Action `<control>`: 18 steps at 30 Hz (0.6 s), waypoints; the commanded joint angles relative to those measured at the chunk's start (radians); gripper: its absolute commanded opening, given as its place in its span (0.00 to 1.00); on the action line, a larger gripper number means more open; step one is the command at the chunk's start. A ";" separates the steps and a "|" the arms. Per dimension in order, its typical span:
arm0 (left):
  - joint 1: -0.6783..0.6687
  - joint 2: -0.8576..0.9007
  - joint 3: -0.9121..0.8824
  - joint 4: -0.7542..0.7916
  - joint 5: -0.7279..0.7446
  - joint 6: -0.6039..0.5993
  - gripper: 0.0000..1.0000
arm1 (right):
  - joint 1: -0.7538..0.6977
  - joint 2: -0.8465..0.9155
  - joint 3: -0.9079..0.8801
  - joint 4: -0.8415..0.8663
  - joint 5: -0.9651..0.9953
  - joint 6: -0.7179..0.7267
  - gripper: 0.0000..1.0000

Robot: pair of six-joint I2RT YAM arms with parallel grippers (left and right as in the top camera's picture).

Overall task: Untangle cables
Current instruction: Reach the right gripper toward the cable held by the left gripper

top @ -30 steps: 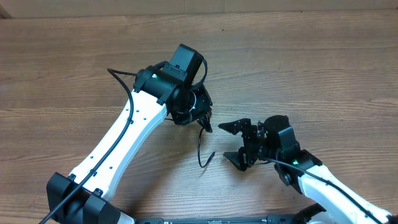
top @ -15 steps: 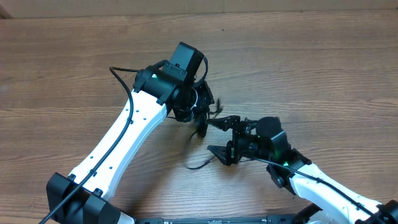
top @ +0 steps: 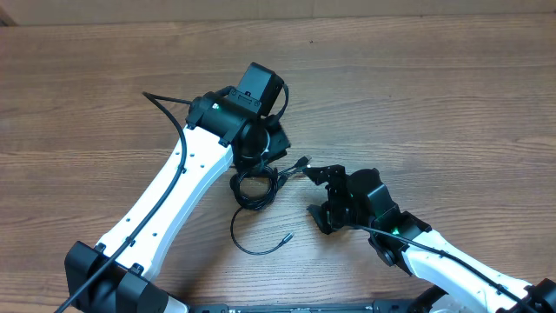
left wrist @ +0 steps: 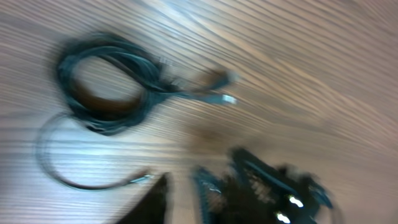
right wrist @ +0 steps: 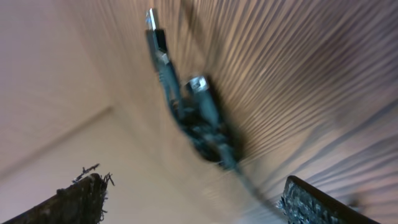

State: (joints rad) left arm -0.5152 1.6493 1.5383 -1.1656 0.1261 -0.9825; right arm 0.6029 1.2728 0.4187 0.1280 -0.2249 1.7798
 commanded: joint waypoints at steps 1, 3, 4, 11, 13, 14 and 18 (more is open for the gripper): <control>-0.002 -0.019 0.010 -0.053 -0.200 -0.004 0.47 | 0.003 -0.003 0.007 -0.018 0.048 -0.315 0.90; -0.002 -0.019 -0.001 -0.076 -0.213 -0.003 0.48 | 0.003 -0.003 0.007 -0.018 0.049 -0.394 0.90; -0.002 -0.019 -0.008 -0.087 -0.216 -0.001 0.47 | 0.003 -0.003 0.007 -0.016 0.049 -0.423 0.91; 0.012 -0.019 -0.081 -0.126 -0.232 0.011 0.49 | 0.003 -0.049 0.010 -0.004 0.037 -0.661 1.00; 0.047 -0.019 -0.087 -0.151 -0.249 0.018 0.53 | 0.003 -0.082 0.010 -0.012 0.022 -0.710 1.00; 0.068 -0.020 -0.087 -0.160 -0.249 0.027 0.53 | 0.003 -0.094 0.010 -0.012 0.013 -0.729 1.00; 0.212 -0.044 -0.087 -0.165 -0.208 0.130 0.54 | 0.005 -0.129 0.048 -0.099 -0.003 -0.819 1.00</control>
State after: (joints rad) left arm -0.4110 1.6485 1.4590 -1.3281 -0.0803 -0.9470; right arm 0.6033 1.1709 0.4225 0.0849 -0.2131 1.0962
